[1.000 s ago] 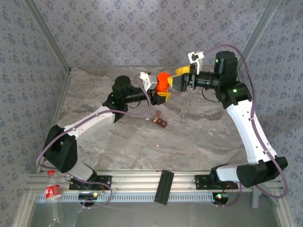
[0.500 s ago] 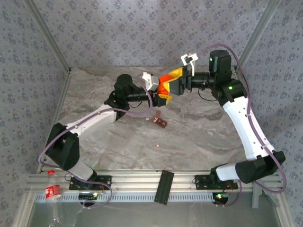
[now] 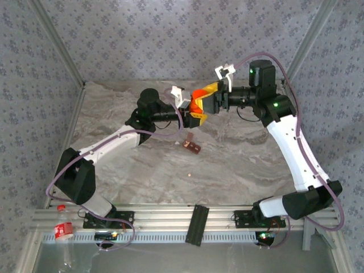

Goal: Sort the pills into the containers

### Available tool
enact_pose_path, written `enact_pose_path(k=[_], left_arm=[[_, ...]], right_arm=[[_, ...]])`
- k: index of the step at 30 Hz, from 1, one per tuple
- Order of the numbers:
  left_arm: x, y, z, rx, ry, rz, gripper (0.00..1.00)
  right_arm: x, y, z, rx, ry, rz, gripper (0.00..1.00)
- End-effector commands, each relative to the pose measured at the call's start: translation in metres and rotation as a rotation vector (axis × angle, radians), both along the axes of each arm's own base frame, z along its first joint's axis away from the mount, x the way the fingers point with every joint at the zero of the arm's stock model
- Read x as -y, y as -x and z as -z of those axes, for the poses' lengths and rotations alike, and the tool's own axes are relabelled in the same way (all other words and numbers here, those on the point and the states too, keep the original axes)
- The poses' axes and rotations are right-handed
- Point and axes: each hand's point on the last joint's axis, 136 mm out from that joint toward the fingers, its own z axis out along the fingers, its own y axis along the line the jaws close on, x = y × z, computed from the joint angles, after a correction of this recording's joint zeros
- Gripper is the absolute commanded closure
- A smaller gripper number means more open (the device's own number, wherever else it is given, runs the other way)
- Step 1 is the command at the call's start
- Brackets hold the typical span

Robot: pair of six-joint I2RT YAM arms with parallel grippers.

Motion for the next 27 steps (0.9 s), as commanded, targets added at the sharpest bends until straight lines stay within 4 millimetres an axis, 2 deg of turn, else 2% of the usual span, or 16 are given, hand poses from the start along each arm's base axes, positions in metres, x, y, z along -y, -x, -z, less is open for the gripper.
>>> enact_pose_path(k=[1,6,11,17,22,27], left_arm=[[-0.002,0.002,-0.023,0.043,0.043,0.017,1.0],[-0.001,0.001,-0.024,0.039,0.041,0.016,1.0],[-0.001,0.001,-0.025,0.033,0.045,0.014,1.0],[-0.002,-0.002,-0.032,0.023,0.07,-0.005,1.0],[-0.012,-0.02,-0.048,0.021,0.17,-0.151,1.0],[-0.028,-0.038,-0.061,0.045,0.273,-0.351,1.0]], right_arm=[[-0.003,0.003,-0.007,0.026,0.009,-0.012,0.27],[-0.006,0.003,-0.004,0.025,0.021,-0.016,0.3],[-0.007,0.001,0.0,0.031,0.042,-0.004,0.44],[-0.005,0.0,0.014,0.02,0.103,0.045,0.54],[0.0,-0.011,0.032,-0.001,0.131,0.153,0.64],[0.005,-0.031,0.059,-0.083,0.107,0.296,0.67]])
